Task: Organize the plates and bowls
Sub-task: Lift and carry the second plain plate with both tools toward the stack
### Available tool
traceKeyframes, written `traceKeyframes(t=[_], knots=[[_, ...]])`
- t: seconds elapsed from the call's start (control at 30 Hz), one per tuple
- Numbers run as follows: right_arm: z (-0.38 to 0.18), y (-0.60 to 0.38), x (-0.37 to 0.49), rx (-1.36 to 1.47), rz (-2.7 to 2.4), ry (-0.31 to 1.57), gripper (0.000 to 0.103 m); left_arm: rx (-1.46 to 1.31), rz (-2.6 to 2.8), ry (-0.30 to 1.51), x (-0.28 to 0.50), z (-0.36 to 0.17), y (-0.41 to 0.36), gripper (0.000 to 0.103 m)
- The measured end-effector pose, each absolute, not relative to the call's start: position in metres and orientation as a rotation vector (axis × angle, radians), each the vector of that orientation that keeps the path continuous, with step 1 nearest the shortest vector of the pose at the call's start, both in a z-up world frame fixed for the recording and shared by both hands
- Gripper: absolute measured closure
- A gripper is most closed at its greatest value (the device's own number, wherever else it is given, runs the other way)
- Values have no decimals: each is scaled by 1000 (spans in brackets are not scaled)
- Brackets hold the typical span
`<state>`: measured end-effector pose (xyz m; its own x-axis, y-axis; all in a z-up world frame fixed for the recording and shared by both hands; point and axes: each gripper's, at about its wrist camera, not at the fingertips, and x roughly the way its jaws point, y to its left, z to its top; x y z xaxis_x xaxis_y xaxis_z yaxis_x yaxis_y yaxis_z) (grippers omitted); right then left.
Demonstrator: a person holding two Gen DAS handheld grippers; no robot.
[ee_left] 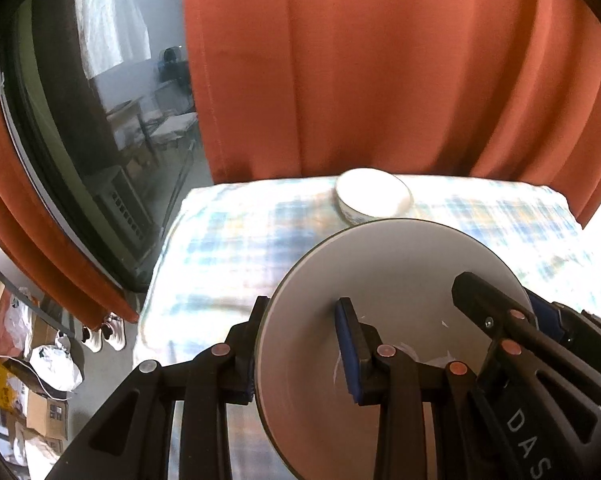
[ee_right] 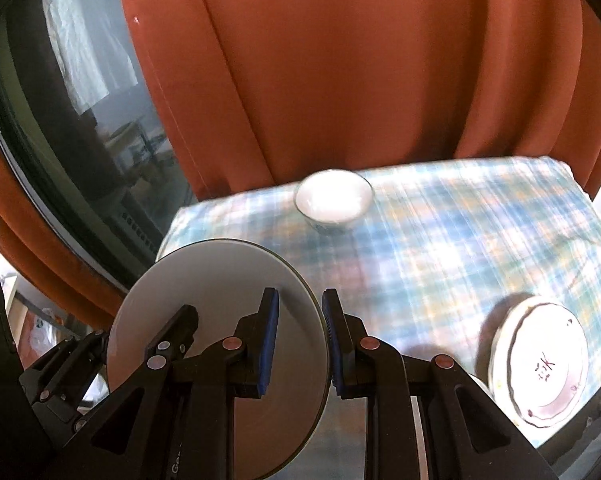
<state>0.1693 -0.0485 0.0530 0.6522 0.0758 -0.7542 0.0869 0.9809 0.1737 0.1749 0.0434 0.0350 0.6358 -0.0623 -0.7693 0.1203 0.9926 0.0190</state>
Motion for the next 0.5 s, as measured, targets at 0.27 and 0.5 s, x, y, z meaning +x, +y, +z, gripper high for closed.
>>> traceKeyframes(t=[0.27,0.5], knots=[[45,-101,139,183,23,889,77,47,-66,894,147,28,-4,72],[36,-139,120,174,56,885,77,25,-45,907,125,18,-38,72]])
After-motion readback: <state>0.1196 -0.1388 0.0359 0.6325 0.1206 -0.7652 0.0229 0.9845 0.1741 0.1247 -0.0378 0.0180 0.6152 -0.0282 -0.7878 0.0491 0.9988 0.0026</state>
